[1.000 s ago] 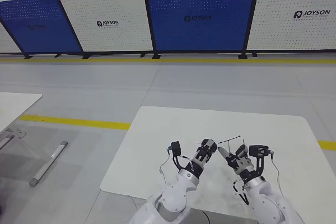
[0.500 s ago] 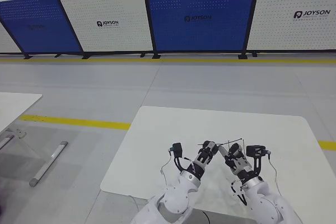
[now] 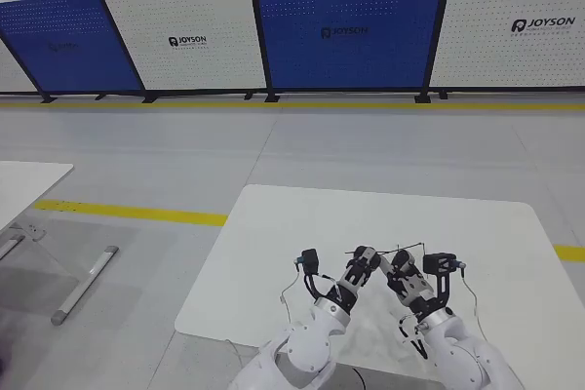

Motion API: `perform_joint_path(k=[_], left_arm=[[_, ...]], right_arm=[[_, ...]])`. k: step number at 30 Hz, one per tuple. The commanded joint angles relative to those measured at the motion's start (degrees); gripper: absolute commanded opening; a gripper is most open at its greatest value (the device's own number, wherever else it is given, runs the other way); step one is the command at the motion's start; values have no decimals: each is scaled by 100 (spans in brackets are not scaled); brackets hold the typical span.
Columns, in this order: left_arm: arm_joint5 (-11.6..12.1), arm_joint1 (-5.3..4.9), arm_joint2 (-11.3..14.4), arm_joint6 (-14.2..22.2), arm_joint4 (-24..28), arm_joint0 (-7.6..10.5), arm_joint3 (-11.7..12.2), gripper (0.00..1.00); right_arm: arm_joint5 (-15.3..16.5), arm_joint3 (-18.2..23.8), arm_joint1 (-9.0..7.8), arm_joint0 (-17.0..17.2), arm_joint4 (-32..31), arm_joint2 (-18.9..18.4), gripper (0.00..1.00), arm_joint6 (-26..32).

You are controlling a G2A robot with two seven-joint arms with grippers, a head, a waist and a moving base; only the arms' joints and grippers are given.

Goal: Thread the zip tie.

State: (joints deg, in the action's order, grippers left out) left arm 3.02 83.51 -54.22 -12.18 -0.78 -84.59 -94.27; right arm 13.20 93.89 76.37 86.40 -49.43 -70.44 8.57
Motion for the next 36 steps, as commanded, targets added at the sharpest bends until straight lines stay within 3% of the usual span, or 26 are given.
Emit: perform_joint_path(k=[1,19,36], left_arm=[[1,0,1,-5,-18,5,4,0],[-88,42,105,-135,-147,147,179,0],[-155,80,165,-202,-185,228,289,0]], right_arm=[[6,6,-3,-2,6,4,40,-5],[53,9,-34,-62,121,19,33,23],[59,-51,-57,-140,182,53,16,58]])
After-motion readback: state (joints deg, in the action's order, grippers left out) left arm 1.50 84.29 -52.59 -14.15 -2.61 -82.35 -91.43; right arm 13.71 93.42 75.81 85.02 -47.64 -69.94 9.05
